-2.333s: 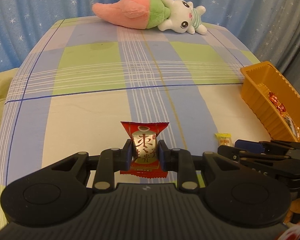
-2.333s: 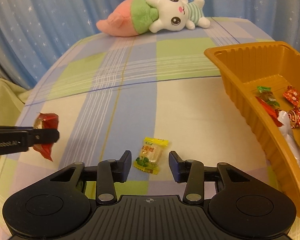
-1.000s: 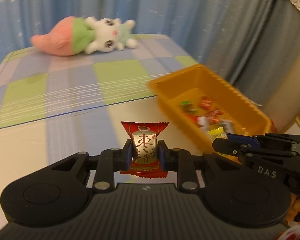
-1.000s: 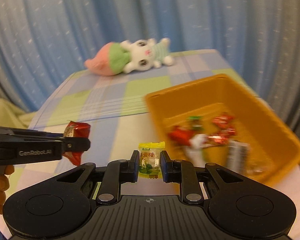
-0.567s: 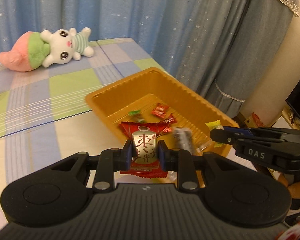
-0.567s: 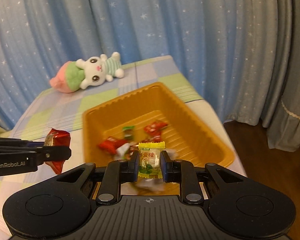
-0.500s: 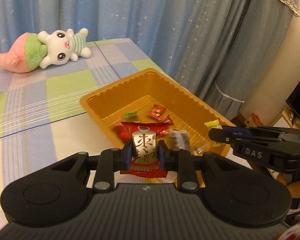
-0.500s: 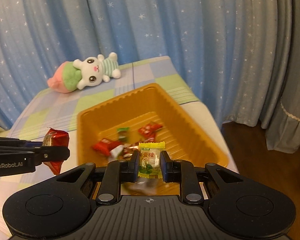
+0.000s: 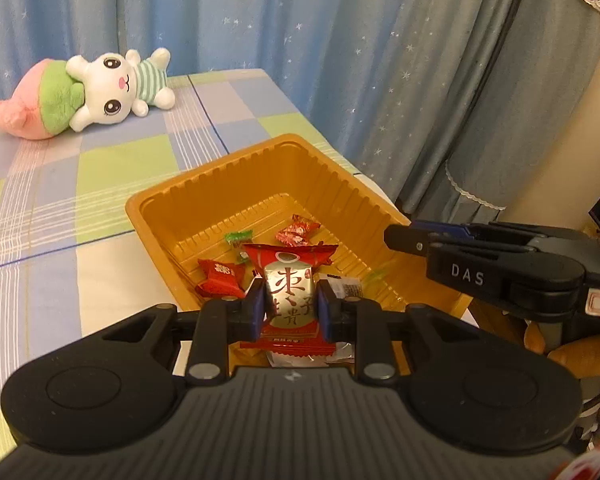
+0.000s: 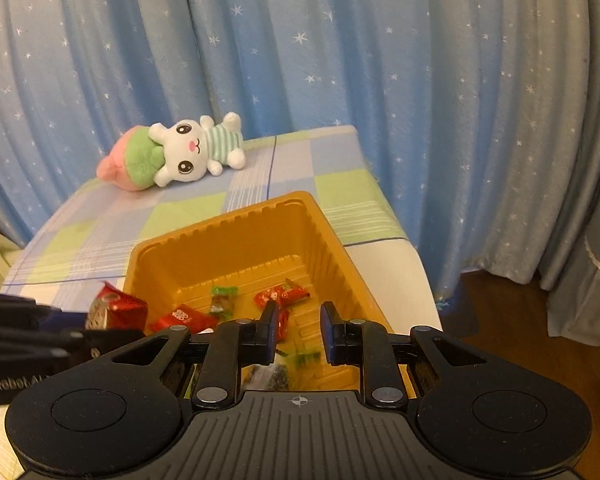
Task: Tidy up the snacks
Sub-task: 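Open both grippers to drop the candies into the orange tray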
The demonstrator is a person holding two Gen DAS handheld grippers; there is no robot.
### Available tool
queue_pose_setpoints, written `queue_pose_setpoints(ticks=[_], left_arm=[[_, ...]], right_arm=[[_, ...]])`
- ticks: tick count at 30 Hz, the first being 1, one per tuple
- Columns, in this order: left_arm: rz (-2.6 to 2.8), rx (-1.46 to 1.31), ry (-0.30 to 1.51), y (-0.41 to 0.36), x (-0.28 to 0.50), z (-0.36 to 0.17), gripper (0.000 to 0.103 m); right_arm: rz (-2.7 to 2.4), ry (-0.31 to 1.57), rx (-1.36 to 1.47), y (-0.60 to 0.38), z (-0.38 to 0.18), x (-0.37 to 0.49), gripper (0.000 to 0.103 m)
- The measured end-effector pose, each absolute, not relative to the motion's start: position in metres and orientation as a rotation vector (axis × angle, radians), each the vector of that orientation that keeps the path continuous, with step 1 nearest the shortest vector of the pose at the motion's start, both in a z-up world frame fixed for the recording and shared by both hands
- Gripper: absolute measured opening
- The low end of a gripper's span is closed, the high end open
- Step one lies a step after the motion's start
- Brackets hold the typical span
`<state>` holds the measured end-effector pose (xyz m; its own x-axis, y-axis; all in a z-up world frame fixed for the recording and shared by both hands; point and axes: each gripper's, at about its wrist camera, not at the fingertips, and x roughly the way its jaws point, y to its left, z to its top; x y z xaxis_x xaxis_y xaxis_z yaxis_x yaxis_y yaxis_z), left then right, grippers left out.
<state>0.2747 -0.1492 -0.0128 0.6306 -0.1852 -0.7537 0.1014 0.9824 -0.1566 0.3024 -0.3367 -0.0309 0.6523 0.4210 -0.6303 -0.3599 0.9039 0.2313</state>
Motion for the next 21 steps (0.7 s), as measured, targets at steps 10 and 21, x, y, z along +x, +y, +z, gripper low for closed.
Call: queue_pose_setpoints(ticks=[10, 21], left_arm=[[-0.135, -0.107, 0.899, -0.16, 0.281, -0.021, 0.024], [-0.108, -0.095, 0.877, -0.175, 0.297, -0.018, 0.028]], right_arm=[[0.472, 0.787, 0.13, -0.356, -0.038, 0.291, 0.024], [0.487, 0.785, 0.154, -0.37, -0.031, 0.285, 0.024]])
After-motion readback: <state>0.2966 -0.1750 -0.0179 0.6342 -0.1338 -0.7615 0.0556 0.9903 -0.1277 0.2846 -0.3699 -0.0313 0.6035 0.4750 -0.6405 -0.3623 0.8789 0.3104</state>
